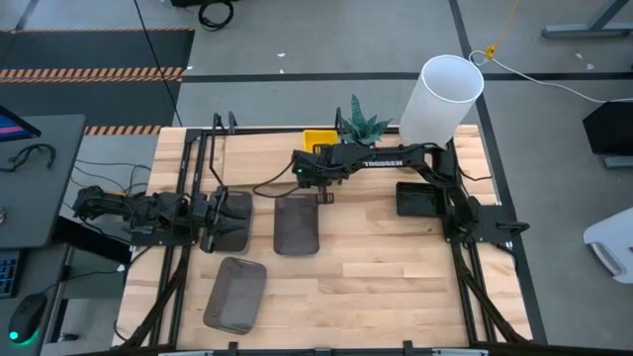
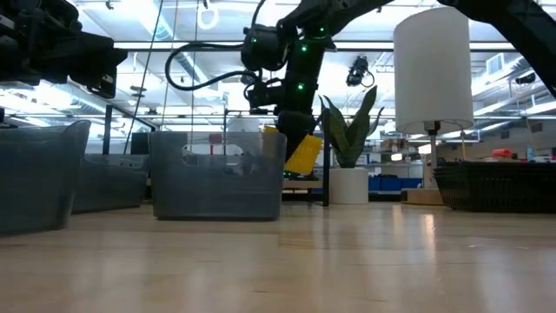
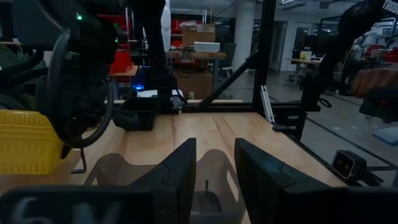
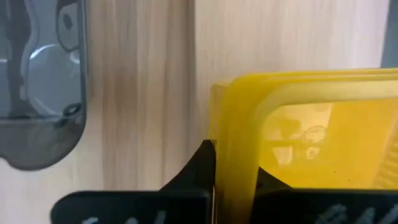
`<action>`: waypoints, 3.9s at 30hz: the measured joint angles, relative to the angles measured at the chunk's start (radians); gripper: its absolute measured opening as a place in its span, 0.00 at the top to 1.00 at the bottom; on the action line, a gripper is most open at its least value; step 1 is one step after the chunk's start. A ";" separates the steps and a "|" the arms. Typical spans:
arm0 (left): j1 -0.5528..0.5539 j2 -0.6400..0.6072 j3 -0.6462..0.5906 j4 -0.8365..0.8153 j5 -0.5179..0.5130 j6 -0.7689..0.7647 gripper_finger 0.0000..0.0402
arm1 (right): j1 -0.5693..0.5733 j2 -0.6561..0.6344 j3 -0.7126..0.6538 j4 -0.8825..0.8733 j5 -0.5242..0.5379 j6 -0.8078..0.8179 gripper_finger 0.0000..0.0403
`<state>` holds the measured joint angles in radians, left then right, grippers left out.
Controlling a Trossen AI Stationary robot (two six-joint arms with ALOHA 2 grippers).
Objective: Stack baskets on shelf by color
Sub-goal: Put the yellow bins on the shelf, then stack the top left gray bin on the top of the top gray bin
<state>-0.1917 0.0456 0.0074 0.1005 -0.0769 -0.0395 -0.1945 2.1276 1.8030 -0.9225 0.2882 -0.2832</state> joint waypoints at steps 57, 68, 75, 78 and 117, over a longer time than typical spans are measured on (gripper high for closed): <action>0.000 0.000 0.000 0.001 0.000 0.000 0.71 | 0.323 -0.127 0.208 -0.220 0.042 0.301 0.65; 0.000 0.000 0.000 0.091 0.000 -0.247 0.71 | 0.383 -0.356 -0.108 0.069 0.022 0.266 0.65; 0.000 0.000 0.000 0.108 0.007 -0.481 0.71 | 0.390 -0.572 -0.436 0.333 0.045 0.291 0.65; 0.005 0.008 0.045 0.030 -0.004 -0.496 0.71 | 0.396 -0.655 -0.542 0.416 0.071 0.292 0.65; -0.349 1.116 0.919 -1.312 0.021 -0.622 0.71 | 0.509 -1.041 -1.065 0.757 0.141 0.420 0.65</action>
<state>-0.5411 1.1621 0.9268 -1.2117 -0.0558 -0.6616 0.3145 1.0870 0.7383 -0.1654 0.4290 0.1367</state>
